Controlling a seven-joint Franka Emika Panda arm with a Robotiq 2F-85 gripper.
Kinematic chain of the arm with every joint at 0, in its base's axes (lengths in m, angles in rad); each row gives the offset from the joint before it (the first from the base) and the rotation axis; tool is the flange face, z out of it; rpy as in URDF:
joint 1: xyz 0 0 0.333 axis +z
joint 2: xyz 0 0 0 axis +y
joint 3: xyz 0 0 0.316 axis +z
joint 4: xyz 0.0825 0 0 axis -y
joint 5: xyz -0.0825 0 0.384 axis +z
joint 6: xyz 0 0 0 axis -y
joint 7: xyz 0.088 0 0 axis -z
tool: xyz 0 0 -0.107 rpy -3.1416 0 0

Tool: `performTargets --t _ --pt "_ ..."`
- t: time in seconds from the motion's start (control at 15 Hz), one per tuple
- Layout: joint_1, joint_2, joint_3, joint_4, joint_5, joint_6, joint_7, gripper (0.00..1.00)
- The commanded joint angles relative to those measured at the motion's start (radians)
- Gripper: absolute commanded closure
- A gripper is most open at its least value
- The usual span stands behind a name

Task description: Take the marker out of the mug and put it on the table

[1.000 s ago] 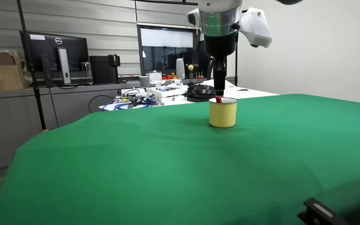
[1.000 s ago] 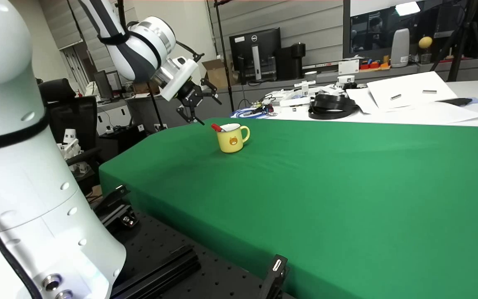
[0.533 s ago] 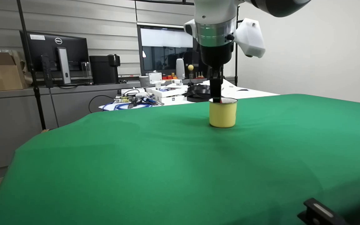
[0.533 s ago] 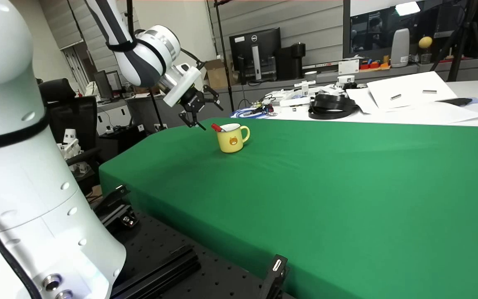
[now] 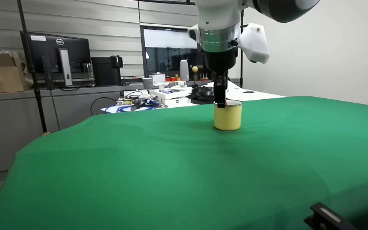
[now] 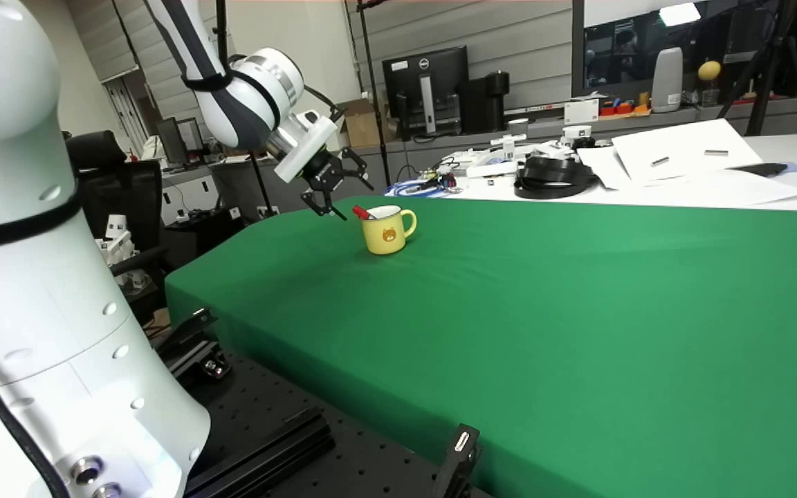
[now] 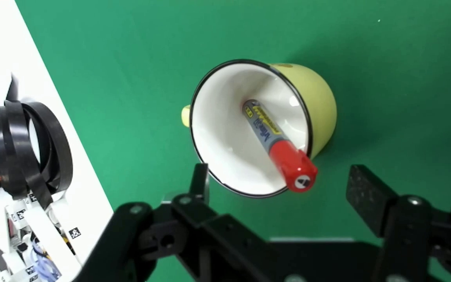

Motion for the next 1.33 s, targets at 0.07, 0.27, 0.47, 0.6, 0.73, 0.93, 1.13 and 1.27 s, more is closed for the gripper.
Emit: performTargets --t 0.07,0.27,0.47,0.6,0.73,0.93,1.13,1.27 --pt "0.022 0.015 -0.022 0.019 -0.003 -0.008 0.038 0.47" --pt "0.021 0.008 -0.023 0.014 0.011 -0.011 0.037 0.69" --pt "0.021 -0.002 -0.021 0.008 0.032 -0.013 0.035 0.89" --pt "0.018 -0.009 -0.020 0.004 0.069 -0.010 0.025 0.99" --pt "0.015 -0.019 -0.020 0.000 0.120 -0.013 0.011 0.95" --pt "0.017 -0.041 -0.022 -0.005 0.195 -0.021 -0.005 0.95" --pt "0.024 -0.081 -0.024 -0.007 0.254 -0.041 -0.011 0.95" --pt "0.028 -0.119 -0.024 -0.010 0.275 -0.061 -0.011 0.95"
